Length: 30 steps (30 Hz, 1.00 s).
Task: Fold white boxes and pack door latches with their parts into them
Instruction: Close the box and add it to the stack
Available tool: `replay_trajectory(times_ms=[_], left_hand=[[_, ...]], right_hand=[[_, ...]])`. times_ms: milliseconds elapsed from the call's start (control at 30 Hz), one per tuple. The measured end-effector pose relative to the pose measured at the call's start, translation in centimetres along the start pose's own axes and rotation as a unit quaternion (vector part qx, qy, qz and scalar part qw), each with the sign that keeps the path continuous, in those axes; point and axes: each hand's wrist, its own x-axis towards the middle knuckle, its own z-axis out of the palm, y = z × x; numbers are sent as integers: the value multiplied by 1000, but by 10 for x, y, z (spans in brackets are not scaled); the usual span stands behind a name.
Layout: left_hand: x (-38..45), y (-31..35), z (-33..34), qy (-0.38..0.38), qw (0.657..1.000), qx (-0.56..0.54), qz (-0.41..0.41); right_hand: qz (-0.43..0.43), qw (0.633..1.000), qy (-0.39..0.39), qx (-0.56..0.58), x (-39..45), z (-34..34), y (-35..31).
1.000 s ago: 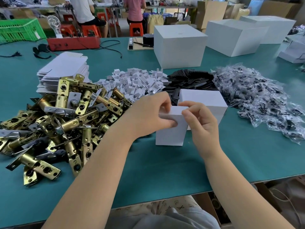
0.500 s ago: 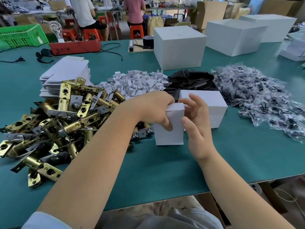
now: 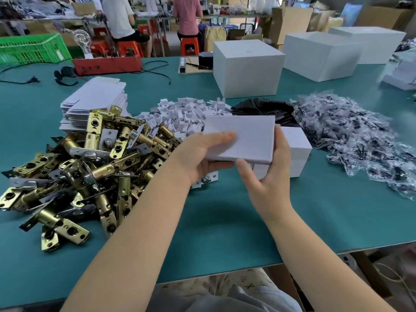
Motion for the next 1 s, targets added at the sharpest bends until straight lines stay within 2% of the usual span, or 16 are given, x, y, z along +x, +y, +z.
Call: replay_trajectory(times_ms=[67,133,200,267,367,467,600,733,867,1000], left_hand=[[4,-1,14,28,998,-43,-18],[9,0,28,63,996,-65,-9],[15,1,39,87,996,-3,37],[16,4,49,73,991,88,72],[21,4,56,37,983,164,74],[28,-5,65,8,973,224,48],[37,-16,72,17,980,197,29],[46,-18,71,25,982,183,47],[53,-23,68,27,980,186,61],[50,-35,72,32,987,135,83]], right_hand=[[32,998,31,-40,6,-2,-2],[67,996,51,-33,17,-8,-5],[90,993,75,-27,29,-18,-7],[104,990,90,-34,38,-29,-5],[105,988,85,-76,47,-47,1],[100,990,73,-71,54,-63,8],[117,986,80,-82,52,-73,18],[142,983,87,-77,45,-68,28],[179,977,115,9,46,-61,34],[215,966,126,62,49,-59,38]])
